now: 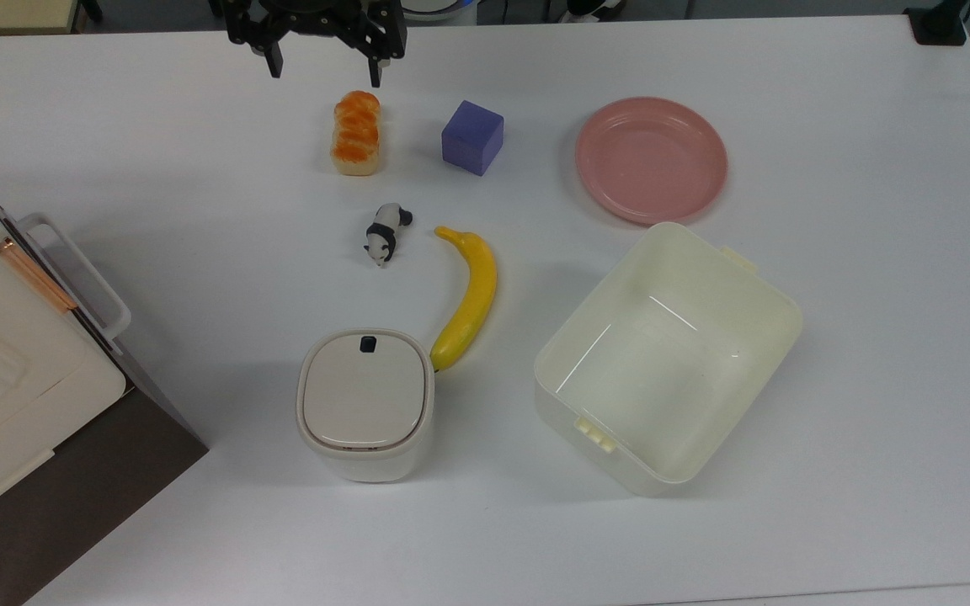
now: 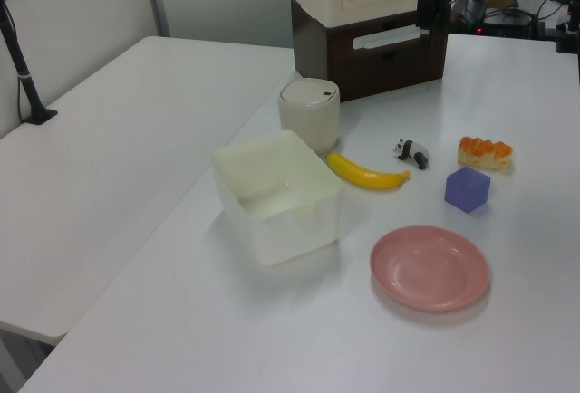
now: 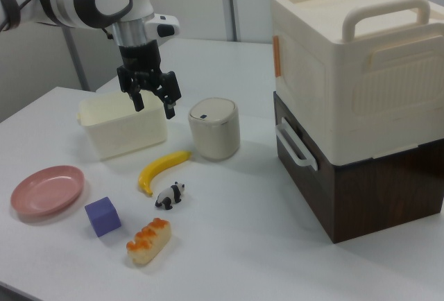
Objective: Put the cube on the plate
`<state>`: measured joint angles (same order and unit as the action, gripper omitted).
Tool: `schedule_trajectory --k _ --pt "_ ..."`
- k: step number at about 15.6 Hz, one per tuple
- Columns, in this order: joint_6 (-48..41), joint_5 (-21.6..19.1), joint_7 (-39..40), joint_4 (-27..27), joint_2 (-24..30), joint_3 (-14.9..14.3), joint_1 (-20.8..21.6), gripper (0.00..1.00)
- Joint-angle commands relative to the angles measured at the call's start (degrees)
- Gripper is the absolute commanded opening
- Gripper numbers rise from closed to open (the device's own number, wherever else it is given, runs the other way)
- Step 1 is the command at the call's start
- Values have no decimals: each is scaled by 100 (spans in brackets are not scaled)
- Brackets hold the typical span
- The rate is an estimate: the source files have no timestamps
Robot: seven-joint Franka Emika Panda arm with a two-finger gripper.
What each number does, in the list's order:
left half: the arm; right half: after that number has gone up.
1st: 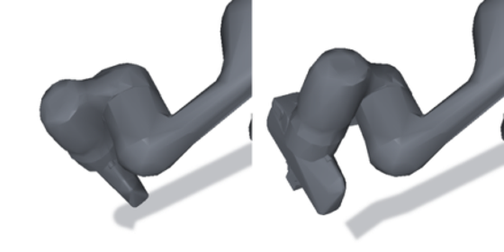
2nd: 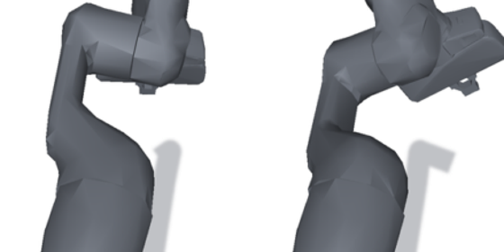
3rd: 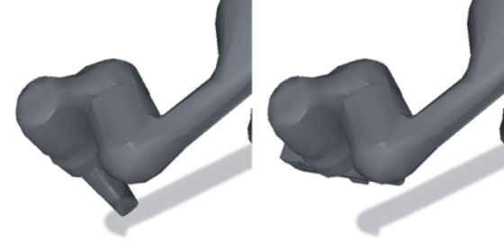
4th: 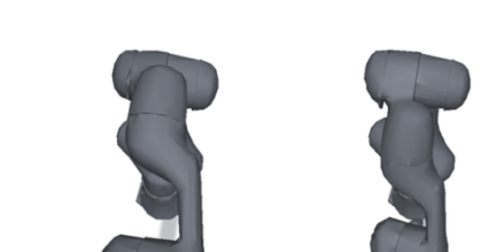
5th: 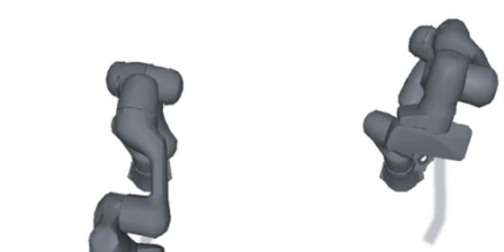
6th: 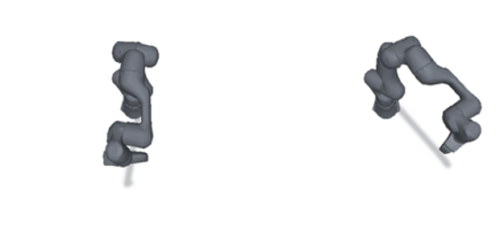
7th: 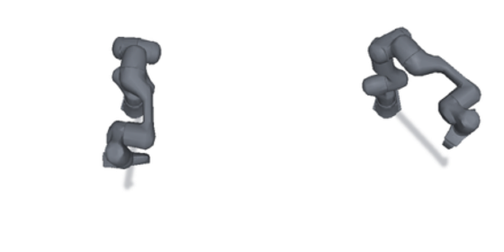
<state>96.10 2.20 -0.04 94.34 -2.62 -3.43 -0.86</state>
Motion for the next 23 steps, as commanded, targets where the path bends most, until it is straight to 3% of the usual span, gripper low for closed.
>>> schedule_trajectory --k 1,10,12,15,18,23 --pt "6 35 153 49 7 9 -2 100" --pt "-30 -97 -92 357 -133 53 235 100" --pt "-12 -342 -426 619 -169 62 287 100" --pt "67 -378 -645 1015 -195 62 437 100" --pt "714 -378 -1355 1559 -396 62 814 100" --pt "928 -378 -2140 1745 -758 80 1149 100"
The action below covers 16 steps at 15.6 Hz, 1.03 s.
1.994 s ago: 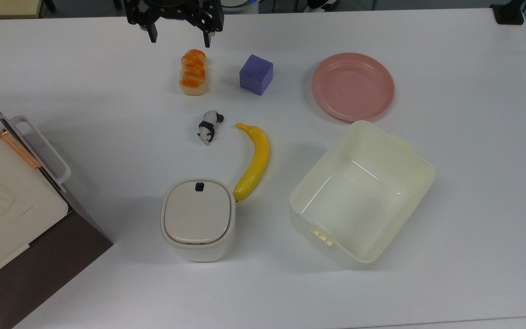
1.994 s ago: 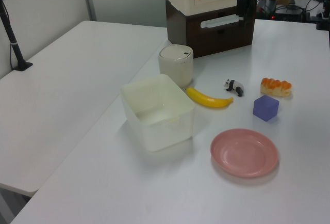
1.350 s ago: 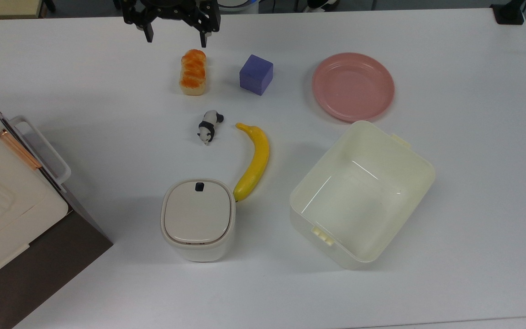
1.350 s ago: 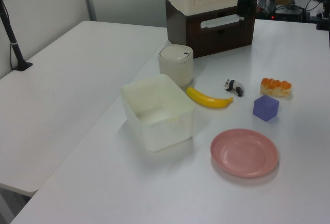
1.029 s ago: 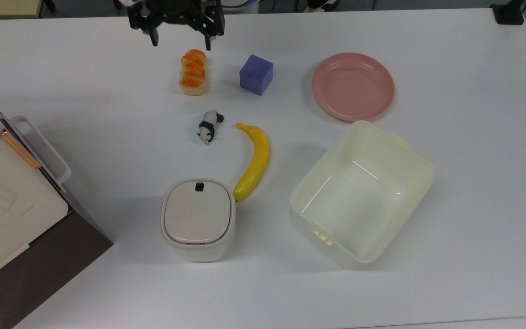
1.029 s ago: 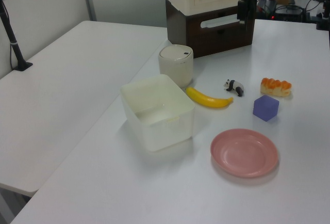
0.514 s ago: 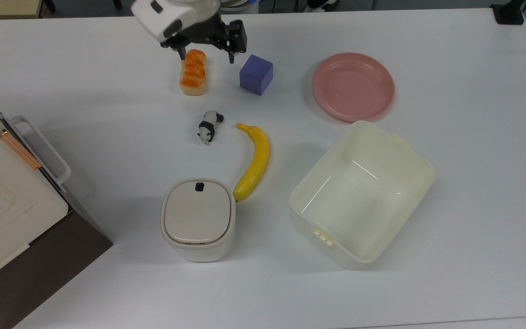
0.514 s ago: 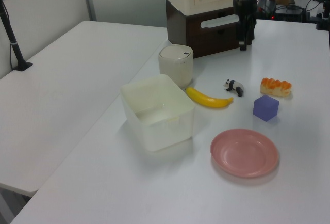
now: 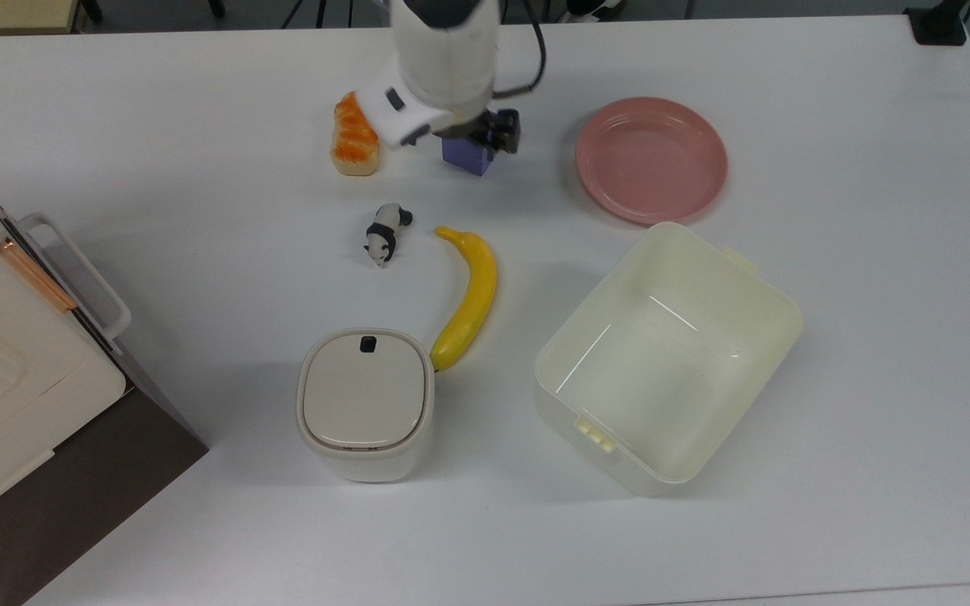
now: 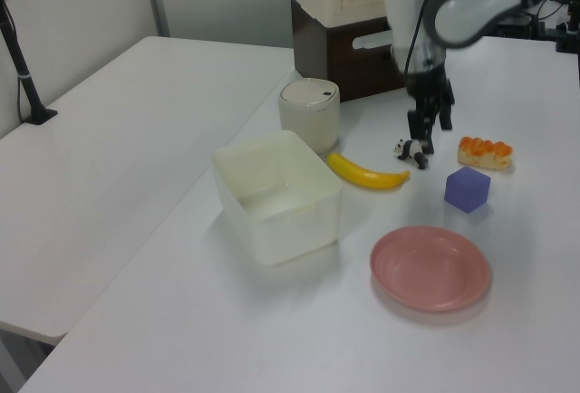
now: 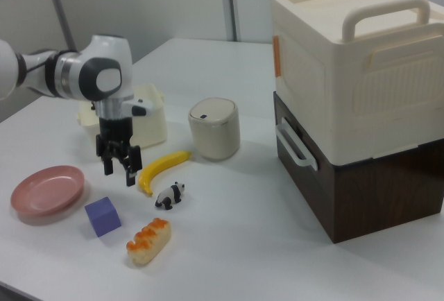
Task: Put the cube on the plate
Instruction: 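Close the gripper on the purple cube, then lift the purple cube and carry it over the pink plate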
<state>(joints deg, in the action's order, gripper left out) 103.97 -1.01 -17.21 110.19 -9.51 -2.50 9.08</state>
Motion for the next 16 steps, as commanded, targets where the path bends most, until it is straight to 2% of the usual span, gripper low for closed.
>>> schedule_trajectory --k 1,6,10,15,16 --pt "132 -57 -450 213 -68 21 164 100" --pt "62 -57 -529 494 -59 100 173 100" --pt "44 -49 -969 766 -59 100 208 100" --pt "-88 -49 -978 802 -68 109 208 100" --pt "-70 -31 -969 793 -68 109 208 77"
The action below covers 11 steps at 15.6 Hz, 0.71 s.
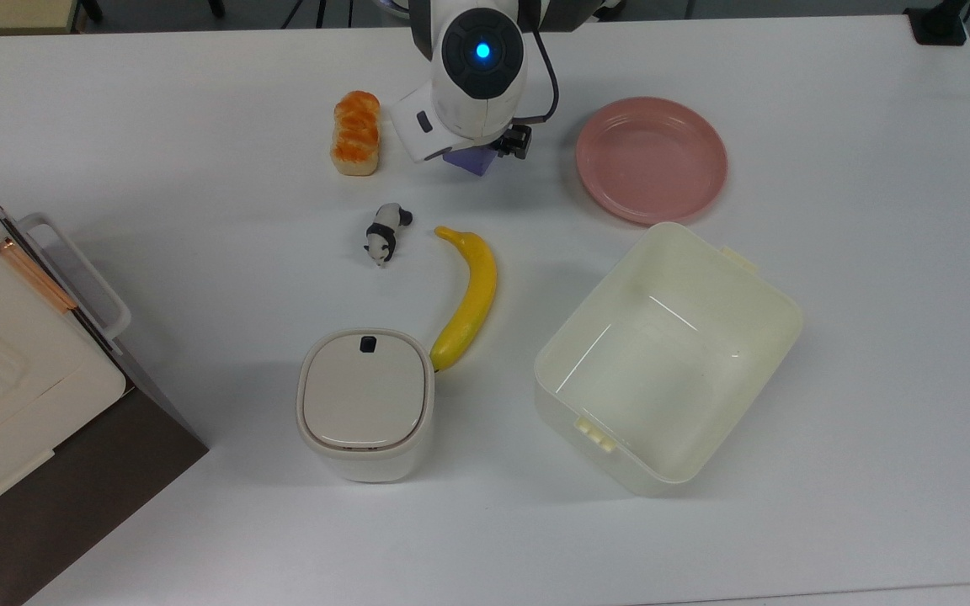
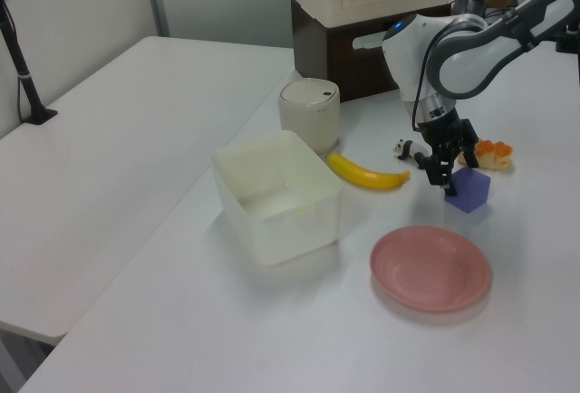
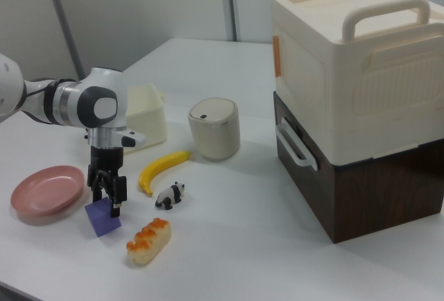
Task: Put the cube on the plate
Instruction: 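Lift the purple cube and carry it over the pink plate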
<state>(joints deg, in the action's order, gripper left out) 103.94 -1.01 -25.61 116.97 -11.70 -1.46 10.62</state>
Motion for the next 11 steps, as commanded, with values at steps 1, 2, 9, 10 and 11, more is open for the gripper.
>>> schedule_trajectory --k 1,2,9,10,11 --pt "-32 -22 -111 99 151 22 54 61" --pt "-32 -14 -85 72 142 49 54 51" --pt "-224 74 548 -524 309 189 107 40" --pt "-330 83 566 -726 291 268 246 40" --pt "-366 83 566 -884 283 295 352 40"
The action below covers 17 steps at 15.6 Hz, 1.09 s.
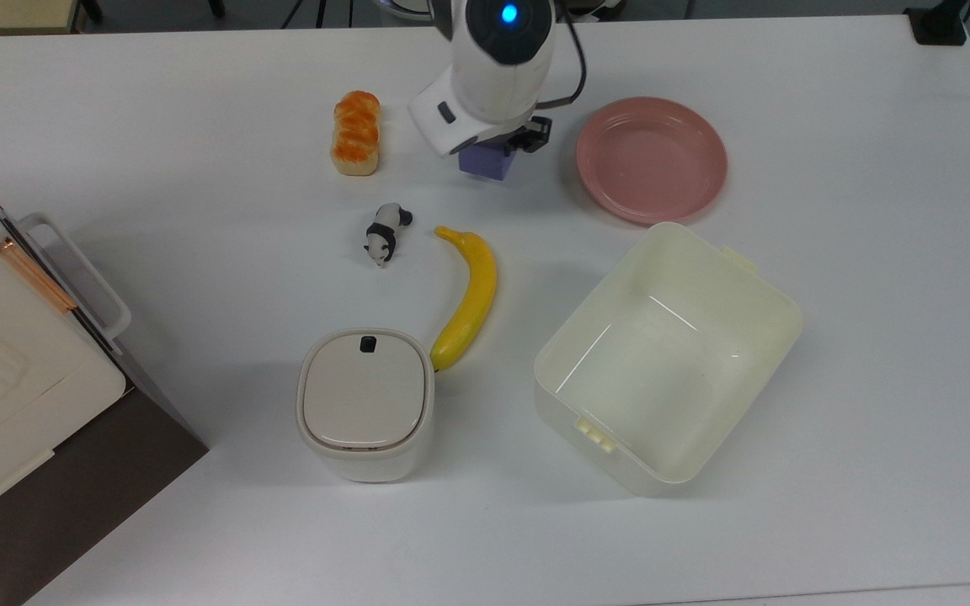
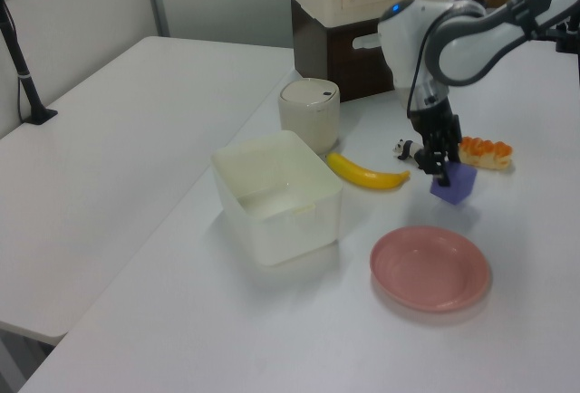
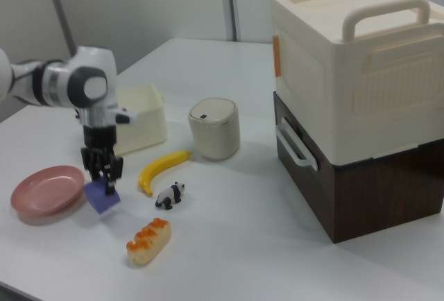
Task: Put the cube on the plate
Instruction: 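Lift the purple cube and carry it over the pink plate, then lower the cube onto the pink plate and open the gripper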
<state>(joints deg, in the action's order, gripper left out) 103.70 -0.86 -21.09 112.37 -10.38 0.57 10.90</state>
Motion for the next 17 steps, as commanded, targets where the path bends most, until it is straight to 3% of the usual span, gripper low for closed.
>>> schedule_trajectory --k 1,8,11,12,14,17 --pt "-333 69 114 -505 150 110 447 41" --pt "228 112 88 -699 -121 101 1677 45" --pt "511 104 79 -699 -228 110 1933 51" --pt "511 104 79 -708 -271 110 1986 58" --pt "502 112 52 -734 -316 101 2056 100" --pt "450 121 61 -883 -325 92 2022 100"
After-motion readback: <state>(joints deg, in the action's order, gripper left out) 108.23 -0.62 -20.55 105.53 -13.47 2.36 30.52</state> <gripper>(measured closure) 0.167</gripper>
